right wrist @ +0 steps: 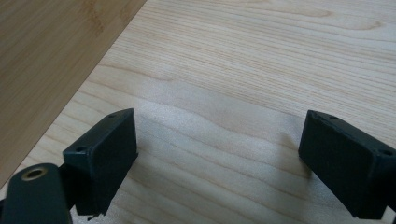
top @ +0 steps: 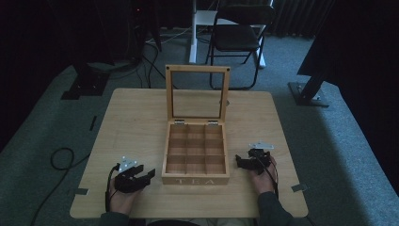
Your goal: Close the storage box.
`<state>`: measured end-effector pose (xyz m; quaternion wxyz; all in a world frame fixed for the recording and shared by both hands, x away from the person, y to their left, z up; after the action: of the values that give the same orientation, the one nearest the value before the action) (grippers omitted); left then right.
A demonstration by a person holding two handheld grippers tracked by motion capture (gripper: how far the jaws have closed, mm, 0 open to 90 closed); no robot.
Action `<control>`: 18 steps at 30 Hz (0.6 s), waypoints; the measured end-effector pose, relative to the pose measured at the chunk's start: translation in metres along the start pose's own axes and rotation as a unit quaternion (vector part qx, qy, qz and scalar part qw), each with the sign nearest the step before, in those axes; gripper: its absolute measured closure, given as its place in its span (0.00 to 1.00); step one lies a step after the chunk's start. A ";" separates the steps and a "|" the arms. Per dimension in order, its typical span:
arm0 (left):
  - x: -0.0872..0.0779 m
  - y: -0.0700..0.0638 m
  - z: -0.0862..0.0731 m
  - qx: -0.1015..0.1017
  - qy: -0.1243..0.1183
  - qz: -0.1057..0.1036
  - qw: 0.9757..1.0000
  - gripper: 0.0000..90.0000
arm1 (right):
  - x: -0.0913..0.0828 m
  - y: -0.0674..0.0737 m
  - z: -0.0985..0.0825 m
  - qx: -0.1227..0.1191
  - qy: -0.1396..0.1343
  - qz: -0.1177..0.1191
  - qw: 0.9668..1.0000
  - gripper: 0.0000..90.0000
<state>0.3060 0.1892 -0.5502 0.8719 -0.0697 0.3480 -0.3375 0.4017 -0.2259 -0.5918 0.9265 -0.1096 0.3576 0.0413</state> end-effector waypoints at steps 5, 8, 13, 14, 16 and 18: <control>0.000 0.000 0.001 0.001 -0.001 -0.001 1.000 0.48 | 0.000 0.000 0.000 0.001 0.000 -0.001 1.000 0.12; -0.001 0.001 0.001 0.000 -0.001 0.000 1.000 0.48 | 0.000 0.000 0.000 0.001 0.000 -0.001 1.000 0.13; -0.002 0.002 0.001 -0.002 -0.003 0.002 1.000 0.48 | -0.001 0.002 0.002 0.003 0.008 -0.003 1.000 0.18; -0.001 0.003 0.001 -0.002 -0.002 0.002 1.000 0.48 | -0.001 0.002 0.002 0.003 0.010 -0.004 1.000 0.20; -0.001 0.002 0.001 -0.002 -0.002 0.001 1.000 0.48 | -0.002 0.003 0.003 0.002 0.016 -0.005 1.000 0.21; -0.001 0.002 0.001 -0.002 -0.002 0.001 1.000 0.48 | -0.002 0.003 0.004 0.001 0.021 -0.005 1.000 0.21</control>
<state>0.3075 0.1915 -0.5496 0.8727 -0.0718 0.3473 -0.3355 0.4025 -0.2222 -0.5880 0.9190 -0.1110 0.3768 0.0340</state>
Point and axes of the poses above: each handheld gripper's, and its own axes: x roughly forward along the jaws, z roughly out of its top, y roughly to its left, the point moved 6 cm from there along x, roughly forward along the jaws, and after that the axes turned 15 degrees about -z, right-handed, at the moved point
